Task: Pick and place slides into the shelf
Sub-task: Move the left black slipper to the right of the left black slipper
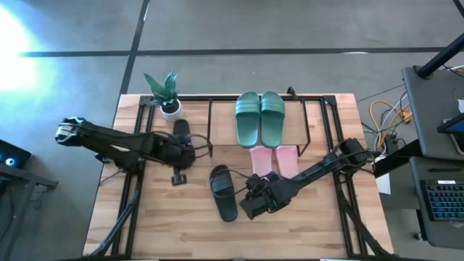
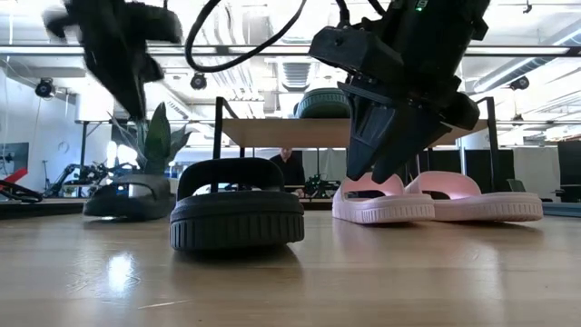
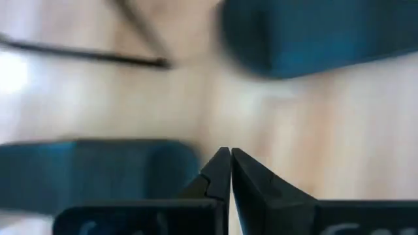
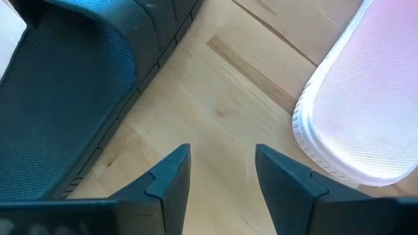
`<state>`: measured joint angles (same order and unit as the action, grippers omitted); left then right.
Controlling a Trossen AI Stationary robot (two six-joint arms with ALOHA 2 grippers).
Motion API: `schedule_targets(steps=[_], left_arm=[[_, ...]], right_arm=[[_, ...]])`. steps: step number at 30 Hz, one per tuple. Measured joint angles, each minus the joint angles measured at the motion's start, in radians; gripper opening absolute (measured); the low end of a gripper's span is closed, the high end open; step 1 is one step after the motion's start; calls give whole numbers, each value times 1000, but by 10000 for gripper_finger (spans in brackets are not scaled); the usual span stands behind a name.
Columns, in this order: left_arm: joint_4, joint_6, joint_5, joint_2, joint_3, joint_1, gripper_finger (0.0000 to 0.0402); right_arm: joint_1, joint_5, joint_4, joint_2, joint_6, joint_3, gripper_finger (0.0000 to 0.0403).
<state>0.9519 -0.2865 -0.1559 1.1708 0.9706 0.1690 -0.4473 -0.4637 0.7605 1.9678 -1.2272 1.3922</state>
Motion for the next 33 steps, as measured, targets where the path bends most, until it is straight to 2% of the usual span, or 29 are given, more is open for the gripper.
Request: schedule_targets(steps=[1,3,7,10,15,20,26,30,33], left_arm=[[-1,-18,28,-29,12,9,0],[-1,-50,9,-78,29,31,0],[42,-136,-216,-152,36,67,0],[74,-149,-288,-160,33,76,0],[92,-115,-305,-73,-13,95,9],[98,-104,-355,82,-71,137,59],[136,-263,-588,203,-78,204,130],[129,-352,-613,240,-109,215,162],[130,-424,-612,259,-150,214,171]], right_arm=[[0,0,-1,0,1,0,161],[0,0,0,0,12,2,155],[0,-2,-1,0,39,6,144],[0,-2,-1,0,56,6,138],[0,-5,0,0,58,6,137],[0,-5,10,0,58,5,141],[0,-1,18,0,52,4,137],[0,-1,18,0,49,2,138],[0,-1,19,0,49,-1,138]])
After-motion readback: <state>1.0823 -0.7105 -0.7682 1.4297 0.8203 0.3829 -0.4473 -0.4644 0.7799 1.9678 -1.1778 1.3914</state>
